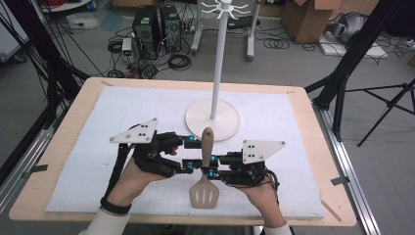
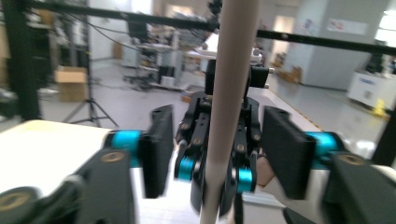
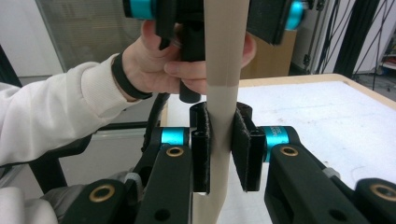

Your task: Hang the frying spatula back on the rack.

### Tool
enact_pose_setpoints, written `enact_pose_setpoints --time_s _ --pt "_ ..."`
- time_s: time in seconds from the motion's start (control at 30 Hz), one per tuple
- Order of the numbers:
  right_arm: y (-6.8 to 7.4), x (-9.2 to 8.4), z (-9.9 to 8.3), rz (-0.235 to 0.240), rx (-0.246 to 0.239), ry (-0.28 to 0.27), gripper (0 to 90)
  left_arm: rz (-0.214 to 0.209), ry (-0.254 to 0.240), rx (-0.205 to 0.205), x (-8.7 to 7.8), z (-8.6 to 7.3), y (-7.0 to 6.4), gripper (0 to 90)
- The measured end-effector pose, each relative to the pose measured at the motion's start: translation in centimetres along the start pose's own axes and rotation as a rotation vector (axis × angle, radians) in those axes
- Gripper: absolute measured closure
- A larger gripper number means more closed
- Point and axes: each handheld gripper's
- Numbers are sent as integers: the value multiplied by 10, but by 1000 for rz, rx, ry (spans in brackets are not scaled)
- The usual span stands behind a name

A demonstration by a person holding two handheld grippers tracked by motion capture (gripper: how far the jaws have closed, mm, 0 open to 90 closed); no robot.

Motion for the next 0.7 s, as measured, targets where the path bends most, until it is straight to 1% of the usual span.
enact_pose_setpoints --time_s 0.07,0.13,0.17,0.2,0.27,0.33,0.4,0.43,0.5,0.53,0.57,0.67,0.7 --pt "-5 -2 2 -10 4 -5 786 46 -8 5 -14 0 -2 362" --pt "-10 -5 4 -22 5 -10 786 80 -10 6 -27 -2 -4 333" --pt "-13 -6 6 -32 2 -12 786 104 -16 14 -36 -4 -5 317" --pt "-17 -8 8 -39 3 -15 785 123 -14 18 -41 -5 -6 288" --pt "-23 -9 12 -54 5 -15 785 178 5 34 -56 -10 -10 264" --pt "-29 -11 16 -67 8 -13 785 237 37 60 -70 -15 -15 228" --pt "-36 -13 21 -78 8 -15 786 293 58 79 -84 -21 -21 216" --pt "-38 -13 24 -82 18 -12 785 324 72 94 -91 -24 -24 209" --pt "-45 -14 30 -96 13 -12 785 375 99 116 -103 -28 -29 198" --pt "-49 -14 33 -106 13 -11 785 400 112 118 -108 -31 -32 203" --pt "-52 -14 36 -105 16 -11 785 424 121 119 -113 -33 -34 205" --pt "-63 -14 46 -121 20 -18 785 472 136 123 -127 -41 -39 206" --pt "-66 -14 49 -122 28 -19 785 481 138 126 -131 -43 -40 205"
Point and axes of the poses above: each handheld gripper's, and its own axes: x roughly forward along the jaws, z roughly out of its top, y roughly to its left, and after that the axes turned 5 degrees about -y, right-handed
